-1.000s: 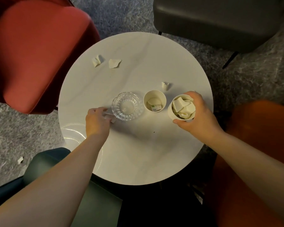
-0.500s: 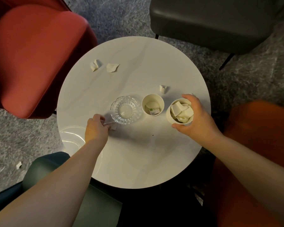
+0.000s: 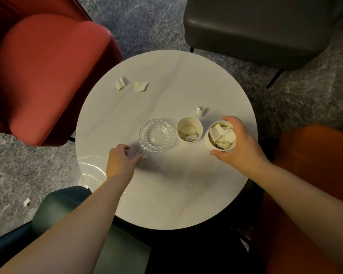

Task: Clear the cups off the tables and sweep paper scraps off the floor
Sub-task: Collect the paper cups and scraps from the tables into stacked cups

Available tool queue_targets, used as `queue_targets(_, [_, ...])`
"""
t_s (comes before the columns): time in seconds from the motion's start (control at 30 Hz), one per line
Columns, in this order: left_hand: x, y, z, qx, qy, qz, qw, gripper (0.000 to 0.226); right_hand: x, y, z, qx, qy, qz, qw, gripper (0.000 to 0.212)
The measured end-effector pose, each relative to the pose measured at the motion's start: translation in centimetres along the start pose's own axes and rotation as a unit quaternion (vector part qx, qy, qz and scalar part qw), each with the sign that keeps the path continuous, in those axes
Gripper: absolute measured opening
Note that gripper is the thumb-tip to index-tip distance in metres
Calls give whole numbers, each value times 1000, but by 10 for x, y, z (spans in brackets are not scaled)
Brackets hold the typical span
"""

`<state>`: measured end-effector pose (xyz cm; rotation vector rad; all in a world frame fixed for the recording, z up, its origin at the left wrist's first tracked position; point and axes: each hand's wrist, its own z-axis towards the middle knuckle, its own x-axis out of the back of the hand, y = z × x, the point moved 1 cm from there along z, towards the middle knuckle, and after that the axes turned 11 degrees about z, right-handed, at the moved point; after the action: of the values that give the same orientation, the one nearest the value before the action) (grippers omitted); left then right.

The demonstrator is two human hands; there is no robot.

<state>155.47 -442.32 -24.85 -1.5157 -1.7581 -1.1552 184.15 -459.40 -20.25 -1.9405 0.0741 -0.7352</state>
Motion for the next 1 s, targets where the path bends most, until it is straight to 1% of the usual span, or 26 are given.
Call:
queue_targets(0.07, [-7,7,0,-12,-14,22,1000,41,0,1,-1,2,3,0,1000,92])
queue_targets(0.17, [-14,12,1,-8,-8,41,999,29,0,2,-2,6,5,-8,1000,92])
queue_targets(0.3, [-7,3,-1,29,-14,36,999,14,-2,1,-1,1,7,-10,1000,93])
queue_targets(0.37, [4,-3,-3,54,15,34,998,9,-3,0,-2,-1,11,-8,1000,93])
queue_targets(0.43, [19,-2,-6,58,70,1,996,18,-3,-1,-2,-8,13,-10,1000,93])
queue_targets(0.5, [36,14,-11,34,120,-80,989,27,-4,-1,-4,-12,15,-12,1000,93])
queue_targets(0.53, [43,27,-13,15,127,-122,984,28,-4,-2,-4,-13,18,-13,1000,93])
queue_targets(0.57, [48,42,-16,-14,121,-152,981,27,-5,-2,-5,-14,22,-13,1000,93])
queue_targets(0.63, [49,74,-22,-82,86,-184,976,24,-6,-2,-6,-19,29,-6,999,91])
queue_targets(0.73, [40,114,-27,-158,28,-187,969,18,-7,-4,-6,-24,35,5,999,90])
queue_targets(0.8, [31,130,-27,-185,9,-150,971,14,-7,-3,-8,-28,37,15,999,92])
queue_targets(0.93, [21,142,-23,-207,-22,-109,972,7,-7,-2,-9,-32,31,36,998,96])
queue_targets(1.0, [19,142,-21,-209,-26,-97,973,11,-6,-1,-11,-34,26,43,998,98])
